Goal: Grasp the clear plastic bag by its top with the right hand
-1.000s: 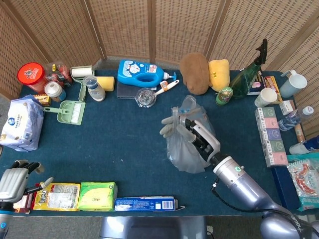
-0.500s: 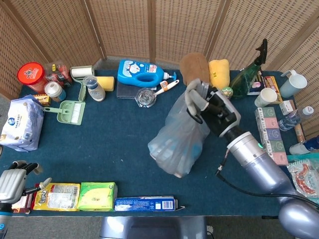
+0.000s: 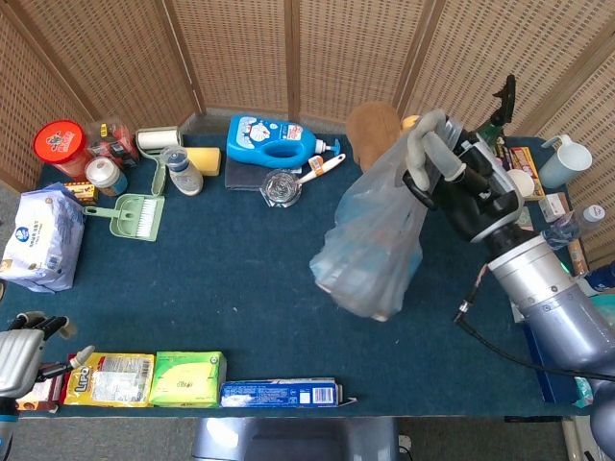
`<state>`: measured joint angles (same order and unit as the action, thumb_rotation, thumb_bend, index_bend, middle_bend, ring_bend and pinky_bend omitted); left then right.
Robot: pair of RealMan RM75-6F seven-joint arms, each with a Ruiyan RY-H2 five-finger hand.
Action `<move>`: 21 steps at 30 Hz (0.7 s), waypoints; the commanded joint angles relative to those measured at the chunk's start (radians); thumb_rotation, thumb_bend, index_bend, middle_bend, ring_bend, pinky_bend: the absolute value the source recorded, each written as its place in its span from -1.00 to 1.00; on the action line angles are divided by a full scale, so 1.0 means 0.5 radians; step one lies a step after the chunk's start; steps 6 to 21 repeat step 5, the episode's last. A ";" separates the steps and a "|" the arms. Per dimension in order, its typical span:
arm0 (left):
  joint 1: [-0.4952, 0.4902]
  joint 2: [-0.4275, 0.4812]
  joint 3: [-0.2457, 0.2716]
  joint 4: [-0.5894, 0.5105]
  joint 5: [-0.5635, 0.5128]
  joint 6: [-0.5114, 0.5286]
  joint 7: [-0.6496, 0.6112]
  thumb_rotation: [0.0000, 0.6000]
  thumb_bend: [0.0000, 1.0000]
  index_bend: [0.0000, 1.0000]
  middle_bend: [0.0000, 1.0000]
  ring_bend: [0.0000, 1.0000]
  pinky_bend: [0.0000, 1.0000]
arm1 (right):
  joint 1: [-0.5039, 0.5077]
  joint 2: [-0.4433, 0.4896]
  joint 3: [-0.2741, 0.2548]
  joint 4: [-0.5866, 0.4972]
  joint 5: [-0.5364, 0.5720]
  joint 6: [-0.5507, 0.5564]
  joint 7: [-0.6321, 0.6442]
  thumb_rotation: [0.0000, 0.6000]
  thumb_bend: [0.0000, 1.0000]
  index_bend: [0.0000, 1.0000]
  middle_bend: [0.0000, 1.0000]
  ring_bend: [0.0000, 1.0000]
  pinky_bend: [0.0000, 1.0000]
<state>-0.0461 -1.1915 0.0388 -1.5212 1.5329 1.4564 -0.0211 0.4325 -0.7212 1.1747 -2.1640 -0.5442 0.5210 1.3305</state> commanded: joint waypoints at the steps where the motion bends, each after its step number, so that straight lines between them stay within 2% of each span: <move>1: 0.002 0.003 0.001 -0.003 -0.002 0.001 0.002 -1.00 -0.69 -0.08 0.01 -0.13 -0.53 | 0.003 -0.010 -0.001 0.009 -0.004 -0.005 -0.007 1.00 0.09 0.17 0.33 0.53 0.80; 21: 0.003 0.005 0.002 -0.009 0.002 0.001 0.008 -1.00 -0.69 -0.07 0.01 -0.13 -0.53 | 0.007 -0.024 -0.008 0.020 0.000 -0.008 -0.022 1.00 0.09 0.17 0.33 0.53 0.80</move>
